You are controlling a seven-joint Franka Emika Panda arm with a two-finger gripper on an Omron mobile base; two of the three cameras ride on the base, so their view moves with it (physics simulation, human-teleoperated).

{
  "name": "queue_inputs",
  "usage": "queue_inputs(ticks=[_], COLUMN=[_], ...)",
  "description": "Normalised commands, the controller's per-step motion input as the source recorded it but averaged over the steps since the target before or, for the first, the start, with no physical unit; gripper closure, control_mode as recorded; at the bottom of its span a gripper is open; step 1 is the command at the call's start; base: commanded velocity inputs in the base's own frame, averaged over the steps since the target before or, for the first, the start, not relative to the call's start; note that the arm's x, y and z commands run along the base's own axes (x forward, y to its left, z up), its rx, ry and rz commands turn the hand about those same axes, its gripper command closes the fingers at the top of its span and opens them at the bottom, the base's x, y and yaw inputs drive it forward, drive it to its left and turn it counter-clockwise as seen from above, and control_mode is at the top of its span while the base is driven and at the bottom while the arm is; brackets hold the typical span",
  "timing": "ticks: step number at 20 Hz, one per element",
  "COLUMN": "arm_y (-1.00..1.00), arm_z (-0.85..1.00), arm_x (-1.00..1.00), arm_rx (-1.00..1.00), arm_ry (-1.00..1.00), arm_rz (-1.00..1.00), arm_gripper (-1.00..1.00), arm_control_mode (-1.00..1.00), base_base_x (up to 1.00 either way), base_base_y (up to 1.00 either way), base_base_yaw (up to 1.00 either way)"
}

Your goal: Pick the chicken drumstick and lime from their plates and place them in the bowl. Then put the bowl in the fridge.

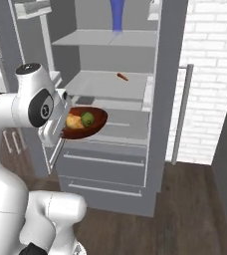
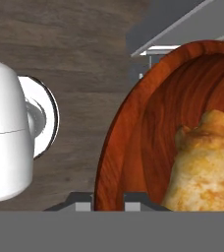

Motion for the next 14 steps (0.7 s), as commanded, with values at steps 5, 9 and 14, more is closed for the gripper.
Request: queue_inputs(ticks=[5,9,14], arm_y=[0.00,0.00,0.00], arm_z=[0.00,0.00,0.00], arm_x=[0.00,0.00,0.00], arm_rx=[0.00,0.00,0.00], arm_ry=[0.00,0.00,0.00], arm_rz=[0.00,0.00,0.00], arm_gripper=[1.00,1.00,1.00], arm_control_mode=[1.00,1.00,1.00], base_base_x=[0.73,0.71,0.66], base_base_y=[0.00,0.00,0.00], base_base_yaw=[-0.11,-0.05,0.00])
